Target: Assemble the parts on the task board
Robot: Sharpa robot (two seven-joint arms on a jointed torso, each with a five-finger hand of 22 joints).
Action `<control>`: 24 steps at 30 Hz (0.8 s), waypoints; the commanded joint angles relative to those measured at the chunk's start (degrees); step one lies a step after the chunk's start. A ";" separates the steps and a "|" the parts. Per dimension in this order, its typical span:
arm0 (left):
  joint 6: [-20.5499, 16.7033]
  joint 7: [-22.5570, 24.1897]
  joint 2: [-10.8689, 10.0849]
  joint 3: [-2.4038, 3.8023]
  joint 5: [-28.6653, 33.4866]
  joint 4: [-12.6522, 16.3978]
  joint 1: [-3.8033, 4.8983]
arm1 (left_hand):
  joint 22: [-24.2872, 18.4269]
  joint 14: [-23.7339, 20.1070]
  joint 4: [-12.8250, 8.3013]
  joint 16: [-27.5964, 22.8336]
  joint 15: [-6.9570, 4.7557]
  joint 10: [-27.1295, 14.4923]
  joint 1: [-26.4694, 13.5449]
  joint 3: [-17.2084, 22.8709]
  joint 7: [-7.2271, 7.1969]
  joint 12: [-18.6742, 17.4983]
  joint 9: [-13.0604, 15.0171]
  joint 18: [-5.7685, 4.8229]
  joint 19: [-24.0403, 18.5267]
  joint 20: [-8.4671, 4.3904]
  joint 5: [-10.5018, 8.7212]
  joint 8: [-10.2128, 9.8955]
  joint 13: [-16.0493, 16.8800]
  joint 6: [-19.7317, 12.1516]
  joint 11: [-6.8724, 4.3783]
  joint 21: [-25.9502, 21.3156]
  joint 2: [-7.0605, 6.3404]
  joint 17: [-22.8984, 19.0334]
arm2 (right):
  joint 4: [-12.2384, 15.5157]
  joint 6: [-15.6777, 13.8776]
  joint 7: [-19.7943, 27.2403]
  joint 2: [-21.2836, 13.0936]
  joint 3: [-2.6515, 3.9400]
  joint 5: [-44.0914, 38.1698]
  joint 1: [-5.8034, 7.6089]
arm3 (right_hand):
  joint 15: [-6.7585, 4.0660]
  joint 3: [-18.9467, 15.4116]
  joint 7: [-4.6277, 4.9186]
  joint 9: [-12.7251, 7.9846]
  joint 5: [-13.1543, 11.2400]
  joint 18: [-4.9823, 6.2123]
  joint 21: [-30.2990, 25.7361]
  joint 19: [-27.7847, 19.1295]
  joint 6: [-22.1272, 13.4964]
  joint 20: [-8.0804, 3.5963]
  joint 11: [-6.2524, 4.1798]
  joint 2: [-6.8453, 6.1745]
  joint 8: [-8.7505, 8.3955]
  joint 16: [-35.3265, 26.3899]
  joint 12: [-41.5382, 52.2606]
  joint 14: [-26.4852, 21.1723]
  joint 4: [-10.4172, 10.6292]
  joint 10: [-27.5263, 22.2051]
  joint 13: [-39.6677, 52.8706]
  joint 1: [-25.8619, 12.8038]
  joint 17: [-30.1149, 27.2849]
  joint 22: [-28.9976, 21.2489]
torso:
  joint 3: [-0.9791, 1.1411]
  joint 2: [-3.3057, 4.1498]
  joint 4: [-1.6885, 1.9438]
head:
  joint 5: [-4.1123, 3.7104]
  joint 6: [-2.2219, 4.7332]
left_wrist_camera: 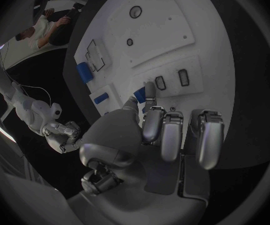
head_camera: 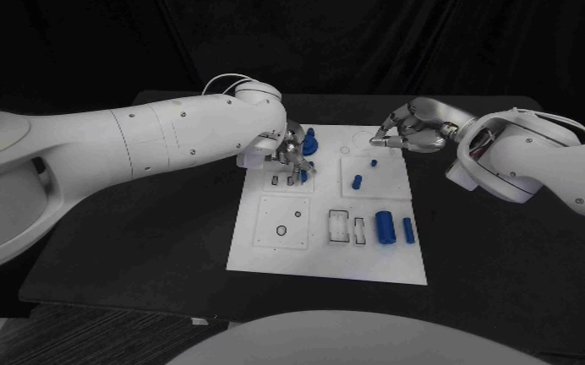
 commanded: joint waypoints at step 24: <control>0.23 0.95 0.10 0.05 0.06 -0.08 -0.66 | 8.85 6.35 -2.78 0.80 -1.87 12.12 4.16 3.94 -0.25 8.11 2.76 1.60 -0.21 -0.59 4.76 -2.63 20.41 -0.16 -2.34 -0.89 -2.10 15.20 | -0.16 0.22 -0.64 -0.06 0.04 -0.04 -0.18 | 0.33 -2.24 -0.08 0.87 0.70 0.34 -1.90 0.62 0.59 0.28 0.51 1.24 0.93 0.34 0.95 5.94 -0.02 6.06 15.06 0.71 14.52 11.46 | 0.01 0.04 0.01 | -0.14 -0.01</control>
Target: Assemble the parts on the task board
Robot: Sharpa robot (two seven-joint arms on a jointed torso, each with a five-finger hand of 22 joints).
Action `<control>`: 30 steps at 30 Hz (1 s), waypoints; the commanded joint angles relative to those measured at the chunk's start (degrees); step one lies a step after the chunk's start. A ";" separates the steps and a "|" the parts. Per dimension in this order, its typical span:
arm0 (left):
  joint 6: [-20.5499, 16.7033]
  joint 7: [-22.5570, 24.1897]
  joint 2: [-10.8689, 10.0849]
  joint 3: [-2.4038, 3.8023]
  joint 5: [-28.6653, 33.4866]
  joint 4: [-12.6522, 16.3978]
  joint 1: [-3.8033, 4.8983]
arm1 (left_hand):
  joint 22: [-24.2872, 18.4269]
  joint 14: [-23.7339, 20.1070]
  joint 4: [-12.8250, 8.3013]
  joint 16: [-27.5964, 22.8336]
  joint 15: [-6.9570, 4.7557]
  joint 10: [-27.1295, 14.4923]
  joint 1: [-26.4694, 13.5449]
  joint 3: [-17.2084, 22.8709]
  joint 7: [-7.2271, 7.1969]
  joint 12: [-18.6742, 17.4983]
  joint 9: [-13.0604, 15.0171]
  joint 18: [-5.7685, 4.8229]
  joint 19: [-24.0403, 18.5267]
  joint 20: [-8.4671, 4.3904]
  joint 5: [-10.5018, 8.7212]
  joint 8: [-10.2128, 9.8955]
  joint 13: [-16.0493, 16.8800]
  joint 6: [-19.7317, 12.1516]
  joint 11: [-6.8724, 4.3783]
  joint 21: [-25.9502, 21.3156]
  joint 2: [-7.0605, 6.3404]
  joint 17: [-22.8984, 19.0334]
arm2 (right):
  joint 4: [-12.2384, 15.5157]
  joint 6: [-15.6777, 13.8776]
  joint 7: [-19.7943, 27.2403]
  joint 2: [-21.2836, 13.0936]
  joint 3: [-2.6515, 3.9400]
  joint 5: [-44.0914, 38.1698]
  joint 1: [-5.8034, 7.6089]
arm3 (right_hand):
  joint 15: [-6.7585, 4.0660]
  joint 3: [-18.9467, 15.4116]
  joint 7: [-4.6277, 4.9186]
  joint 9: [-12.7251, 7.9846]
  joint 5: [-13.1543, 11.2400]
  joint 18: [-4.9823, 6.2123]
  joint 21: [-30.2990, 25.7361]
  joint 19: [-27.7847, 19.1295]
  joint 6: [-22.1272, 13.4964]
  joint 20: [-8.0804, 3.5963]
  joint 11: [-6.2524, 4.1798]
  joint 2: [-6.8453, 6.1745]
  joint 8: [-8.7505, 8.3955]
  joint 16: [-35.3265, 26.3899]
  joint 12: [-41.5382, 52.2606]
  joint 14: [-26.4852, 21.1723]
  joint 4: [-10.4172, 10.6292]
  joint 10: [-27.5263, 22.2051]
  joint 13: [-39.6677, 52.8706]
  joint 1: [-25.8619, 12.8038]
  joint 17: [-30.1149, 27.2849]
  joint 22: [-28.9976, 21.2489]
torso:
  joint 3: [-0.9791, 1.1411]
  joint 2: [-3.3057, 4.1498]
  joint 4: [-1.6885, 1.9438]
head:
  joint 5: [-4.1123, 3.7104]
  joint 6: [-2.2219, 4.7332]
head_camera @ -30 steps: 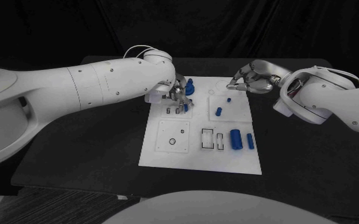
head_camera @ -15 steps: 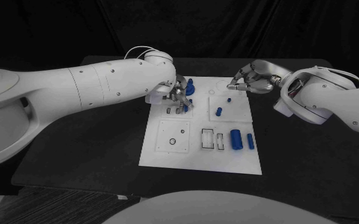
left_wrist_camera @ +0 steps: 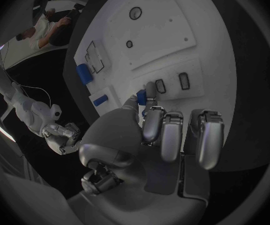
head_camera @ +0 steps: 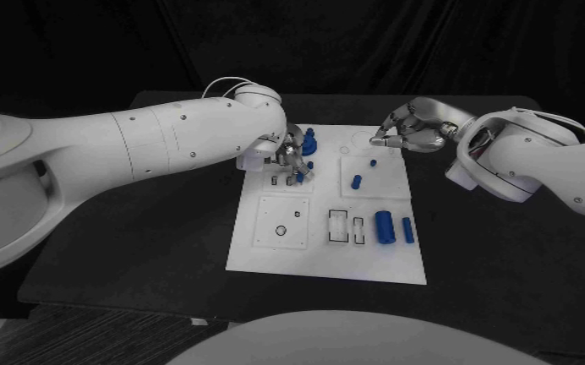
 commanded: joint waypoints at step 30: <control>-6.28 0.03 -8.89 0.05 6.42 9.35 1.82 | 9.30 6.16 -4.48 0.80 -1.84 12.08 1.26 16.49 -0.20 8.11 4.46 1.58 0.12 -0.73 5.17 -3.99 20.41 0.95 -2.41 -1.24 -5.85 15.20 | -0.58 0.81 -1.22 -0.06 0.04 -0.04 -0.38 | 0.40 -2.33 -0.03 0.88 1.01 0.58 -2.11 0.18 0.61 0.34 0.58 1.25 1.01 -0.26 0.95 5.77 -0.11 6.06 15.06 1.12 13.96 11.12 | 0.10 -0.19 0.02 | 0.62 -0.01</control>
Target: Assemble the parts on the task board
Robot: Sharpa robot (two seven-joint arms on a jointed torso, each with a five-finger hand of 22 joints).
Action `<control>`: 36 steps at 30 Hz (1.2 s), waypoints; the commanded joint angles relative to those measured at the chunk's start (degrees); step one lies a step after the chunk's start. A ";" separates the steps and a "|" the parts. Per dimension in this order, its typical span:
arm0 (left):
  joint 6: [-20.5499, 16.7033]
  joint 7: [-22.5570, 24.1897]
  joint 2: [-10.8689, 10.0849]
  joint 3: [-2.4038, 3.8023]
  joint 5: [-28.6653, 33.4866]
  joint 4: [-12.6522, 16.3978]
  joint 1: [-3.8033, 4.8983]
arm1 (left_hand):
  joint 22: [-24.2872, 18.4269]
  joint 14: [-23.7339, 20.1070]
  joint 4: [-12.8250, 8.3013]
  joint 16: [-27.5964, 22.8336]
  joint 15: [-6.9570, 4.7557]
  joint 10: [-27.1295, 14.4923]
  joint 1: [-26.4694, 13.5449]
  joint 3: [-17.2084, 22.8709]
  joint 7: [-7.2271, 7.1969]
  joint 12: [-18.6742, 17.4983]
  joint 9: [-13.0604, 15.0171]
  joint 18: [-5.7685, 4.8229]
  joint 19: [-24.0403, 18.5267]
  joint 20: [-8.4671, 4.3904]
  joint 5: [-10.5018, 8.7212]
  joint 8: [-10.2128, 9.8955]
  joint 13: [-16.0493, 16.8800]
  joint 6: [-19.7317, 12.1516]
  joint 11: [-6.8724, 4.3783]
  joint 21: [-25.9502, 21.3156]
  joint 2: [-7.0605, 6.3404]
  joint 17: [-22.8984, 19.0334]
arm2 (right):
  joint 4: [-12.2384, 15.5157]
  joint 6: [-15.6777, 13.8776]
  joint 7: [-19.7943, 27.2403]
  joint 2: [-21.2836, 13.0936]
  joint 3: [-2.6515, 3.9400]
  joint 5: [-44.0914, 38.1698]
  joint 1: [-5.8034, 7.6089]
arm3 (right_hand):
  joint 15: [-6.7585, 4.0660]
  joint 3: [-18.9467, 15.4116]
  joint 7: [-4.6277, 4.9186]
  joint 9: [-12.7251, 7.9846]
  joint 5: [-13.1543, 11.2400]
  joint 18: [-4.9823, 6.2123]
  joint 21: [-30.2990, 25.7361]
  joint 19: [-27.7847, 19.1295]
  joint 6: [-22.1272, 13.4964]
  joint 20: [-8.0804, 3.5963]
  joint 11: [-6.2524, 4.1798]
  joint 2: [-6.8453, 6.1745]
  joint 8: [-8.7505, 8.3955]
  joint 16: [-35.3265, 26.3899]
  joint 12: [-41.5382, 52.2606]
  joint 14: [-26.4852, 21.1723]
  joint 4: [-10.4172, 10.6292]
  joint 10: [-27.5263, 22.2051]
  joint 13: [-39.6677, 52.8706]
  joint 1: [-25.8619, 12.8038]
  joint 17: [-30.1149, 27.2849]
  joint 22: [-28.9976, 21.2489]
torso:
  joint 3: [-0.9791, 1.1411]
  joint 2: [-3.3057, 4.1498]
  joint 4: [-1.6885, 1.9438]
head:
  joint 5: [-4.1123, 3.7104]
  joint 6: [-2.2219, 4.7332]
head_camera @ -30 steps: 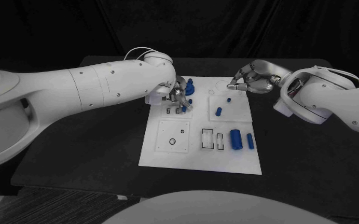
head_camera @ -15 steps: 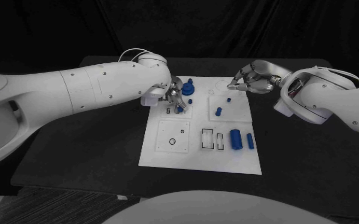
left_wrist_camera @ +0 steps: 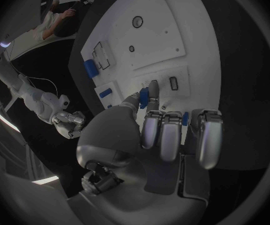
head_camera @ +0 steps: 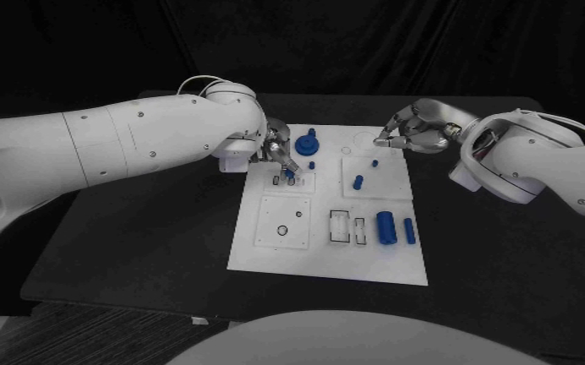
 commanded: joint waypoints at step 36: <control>-0.34 -0.06 0.08 -0.02 4.03 -1.82 -1.38 | 9.10 6.25 0.26 0.80 -0.88 10.46 -1.60 9.55 -0.82 1.69 4.31 1.68 -0.28 -0.52 0.91 -1.43 16.22 0.37 -1.50 -1.25 -2.34 15.20 | -0.76 0.75 -0.83 0.49 0.04 -0.05 -0.76 | 0.12 -1.85 0.00 0.85 1.15 0.63 -1.31 0.05 0.56 0.36 0.59 0.48 1.01 -0.44 0.95 5.40 0.47 6.06 15.06 0.42 13.75 11.02 | 0.09 -0.05 0.04 | 0.68 -0.01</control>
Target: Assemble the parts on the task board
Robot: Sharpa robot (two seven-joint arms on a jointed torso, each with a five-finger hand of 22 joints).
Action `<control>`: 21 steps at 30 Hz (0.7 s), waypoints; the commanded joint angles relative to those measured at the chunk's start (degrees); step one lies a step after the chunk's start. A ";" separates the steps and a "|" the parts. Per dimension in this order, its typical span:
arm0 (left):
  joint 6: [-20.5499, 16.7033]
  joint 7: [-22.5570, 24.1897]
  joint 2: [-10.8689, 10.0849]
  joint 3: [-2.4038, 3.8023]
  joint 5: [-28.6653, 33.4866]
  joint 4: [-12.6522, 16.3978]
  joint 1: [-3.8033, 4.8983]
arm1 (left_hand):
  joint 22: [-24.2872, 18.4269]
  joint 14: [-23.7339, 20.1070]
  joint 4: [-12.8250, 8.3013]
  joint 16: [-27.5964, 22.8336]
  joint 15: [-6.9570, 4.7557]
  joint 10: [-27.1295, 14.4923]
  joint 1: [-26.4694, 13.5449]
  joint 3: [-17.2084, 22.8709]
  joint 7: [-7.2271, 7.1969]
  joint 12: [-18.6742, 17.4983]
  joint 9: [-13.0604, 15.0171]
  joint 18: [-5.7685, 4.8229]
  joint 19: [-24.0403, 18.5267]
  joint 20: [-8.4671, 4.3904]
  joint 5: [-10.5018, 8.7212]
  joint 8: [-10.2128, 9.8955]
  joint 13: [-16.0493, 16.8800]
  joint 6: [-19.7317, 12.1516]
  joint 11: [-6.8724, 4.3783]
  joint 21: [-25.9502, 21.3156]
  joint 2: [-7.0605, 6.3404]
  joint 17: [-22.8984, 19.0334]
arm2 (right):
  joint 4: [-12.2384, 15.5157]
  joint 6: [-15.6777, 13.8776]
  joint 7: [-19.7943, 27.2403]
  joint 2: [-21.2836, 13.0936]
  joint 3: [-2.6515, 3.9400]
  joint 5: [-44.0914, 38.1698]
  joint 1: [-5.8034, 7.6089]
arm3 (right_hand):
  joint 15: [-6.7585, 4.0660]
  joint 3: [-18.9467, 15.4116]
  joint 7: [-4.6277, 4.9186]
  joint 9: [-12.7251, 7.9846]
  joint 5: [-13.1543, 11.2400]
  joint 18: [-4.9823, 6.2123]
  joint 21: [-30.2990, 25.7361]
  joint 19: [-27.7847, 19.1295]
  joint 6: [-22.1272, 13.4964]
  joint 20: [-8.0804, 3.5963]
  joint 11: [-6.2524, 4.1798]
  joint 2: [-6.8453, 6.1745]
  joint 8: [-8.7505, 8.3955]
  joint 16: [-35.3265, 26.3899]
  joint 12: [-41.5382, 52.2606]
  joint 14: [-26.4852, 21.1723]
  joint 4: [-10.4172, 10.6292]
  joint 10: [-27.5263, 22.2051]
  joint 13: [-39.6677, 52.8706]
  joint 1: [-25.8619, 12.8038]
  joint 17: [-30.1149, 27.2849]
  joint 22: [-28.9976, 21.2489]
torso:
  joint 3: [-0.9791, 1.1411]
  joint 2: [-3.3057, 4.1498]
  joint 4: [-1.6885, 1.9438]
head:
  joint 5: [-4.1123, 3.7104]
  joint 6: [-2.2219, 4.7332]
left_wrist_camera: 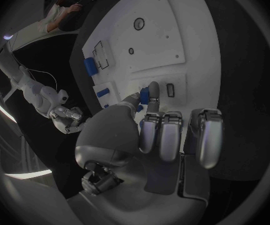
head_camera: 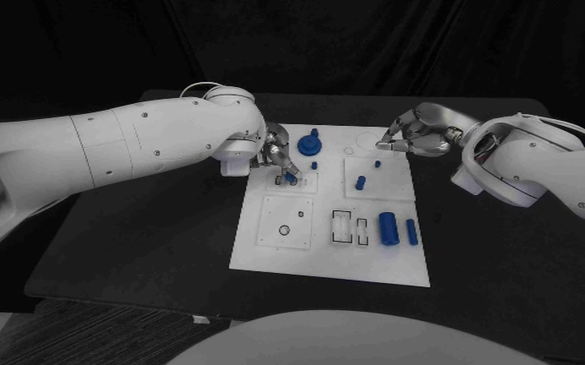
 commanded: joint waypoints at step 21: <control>0.54 -0.98 0.61 0.06 0.65 -0.85 -0.61 | 9.10 6.26 0.86 0.80 -0.63 6.75 -2.47 7.05 -0.79 1.25 2.90 1.75 -0.46 -0.28 -3.25 -1.88 15.62 -0.04 -0.23 -0.88 -1.39 15.20 | -0.11 0.26 -0.51 0.23 0.04 -0.05 -0.17 | 0.12 -1.86 0.01 0.85 1.16 0.65 -1.40 0.01 0.55 0.37 0.10 0.49 1.01 -0.41 0.95 5.39 0.48 5.57 15.06 0.43 13.72 10.99 | -0.01 0.01 -0.07 | 0.12 -0.01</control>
